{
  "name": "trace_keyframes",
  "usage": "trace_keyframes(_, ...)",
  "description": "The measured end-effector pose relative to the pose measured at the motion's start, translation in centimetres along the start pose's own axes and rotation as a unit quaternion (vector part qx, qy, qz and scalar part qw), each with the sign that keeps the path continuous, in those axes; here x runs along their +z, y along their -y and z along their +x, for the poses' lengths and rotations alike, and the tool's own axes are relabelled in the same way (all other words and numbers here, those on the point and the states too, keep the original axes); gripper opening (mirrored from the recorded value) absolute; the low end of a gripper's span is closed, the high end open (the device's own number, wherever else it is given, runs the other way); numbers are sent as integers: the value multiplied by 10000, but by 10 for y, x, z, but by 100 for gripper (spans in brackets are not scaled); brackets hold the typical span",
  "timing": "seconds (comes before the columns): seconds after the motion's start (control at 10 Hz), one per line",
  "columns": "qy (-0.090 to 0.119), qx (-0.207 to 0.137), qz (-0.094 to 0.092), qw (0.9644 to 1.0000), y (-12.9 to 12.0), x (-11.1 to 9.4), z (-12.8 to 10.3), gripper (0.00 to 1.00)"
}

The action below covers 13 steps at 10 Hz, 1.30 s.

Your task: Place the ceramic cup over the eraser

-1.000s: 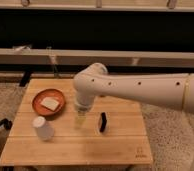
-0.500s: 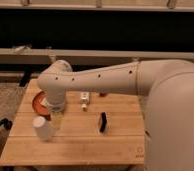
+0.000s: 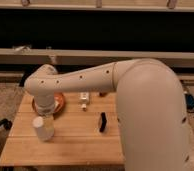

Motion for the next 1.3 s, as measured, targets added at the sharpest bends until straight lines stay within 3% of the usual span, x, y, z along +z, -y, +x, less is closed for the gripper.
trace_keyframes(1.0,-64,-377,28,9993,9,38,-40,80)
trace_keyframes(1.3,-108,-382,6,9992,21,43,-37,80)
